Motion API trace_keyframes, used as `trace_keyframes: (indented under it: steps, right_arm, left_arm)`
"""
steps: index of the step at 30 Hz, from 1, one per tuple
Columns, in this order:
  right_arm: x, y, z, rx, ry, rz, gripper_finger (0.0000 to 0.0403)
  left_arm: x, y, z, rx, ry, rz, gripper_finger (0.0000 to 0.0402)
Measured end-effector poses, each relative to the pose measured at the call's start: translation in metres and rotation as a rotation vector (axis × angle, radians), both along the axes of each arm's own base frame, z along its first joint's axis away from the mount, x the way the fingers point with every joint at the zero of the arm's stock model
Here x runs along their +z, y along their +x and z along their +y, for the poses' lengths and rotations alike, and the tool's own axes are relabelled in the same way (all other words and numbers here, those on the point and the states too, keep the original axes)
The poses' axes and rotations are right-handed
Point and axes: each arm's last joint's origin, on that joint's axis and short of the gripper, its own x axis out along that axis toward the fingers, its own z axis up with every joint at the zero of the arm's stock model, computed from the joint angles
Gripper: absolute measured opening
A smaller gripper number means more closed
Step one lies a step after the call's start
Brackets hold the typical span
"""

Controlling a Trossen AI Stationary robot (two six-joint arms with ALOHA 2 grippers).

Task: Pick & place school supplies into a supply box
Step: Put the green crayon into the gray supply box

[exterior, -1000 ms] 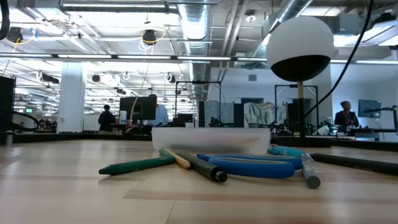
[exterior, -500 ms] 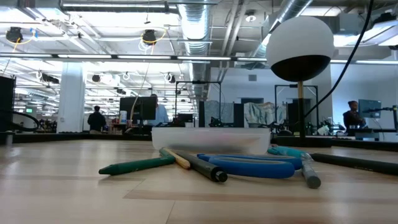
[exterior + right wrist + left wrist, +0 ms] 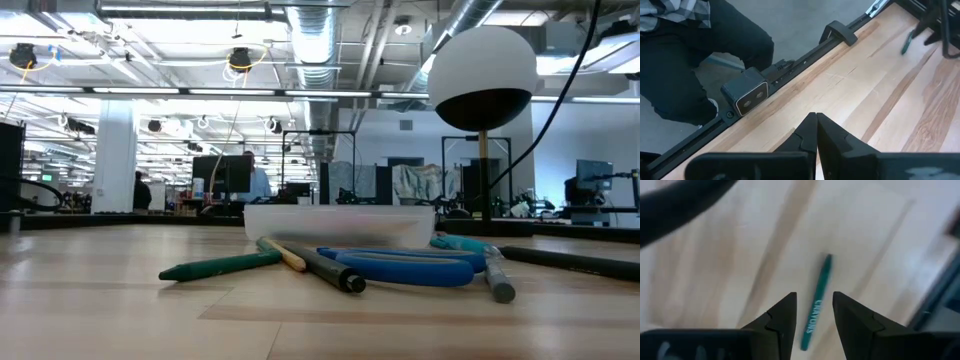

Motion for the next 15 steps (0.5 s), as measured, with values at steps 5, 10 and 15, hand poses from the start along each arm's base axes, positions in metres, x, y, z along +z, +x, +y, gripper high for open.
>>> trace_keyframes:
  steps: [5,10,15]
  right_arm:
    - [0.000,0.000,0.000,0.000,0.000,0.000,0.0000]
    - [0.000,0.000,0.000,0.000,0.000,0.000,0.0000]
    - [0.000,0.000,0.000,0.000,0.000,0.000,0.0000]
  left_arm:
    - [0.001,-0.002,-0.005,0.012,-0.023,-0.038,0.0123]
    - [-0.003,-0.005,-0.010,0.003,-0.029,-0.043,0.0123]
    - [-0.021,-0.004,-0.019,-0.059,-0.038,0.005,0.0123]
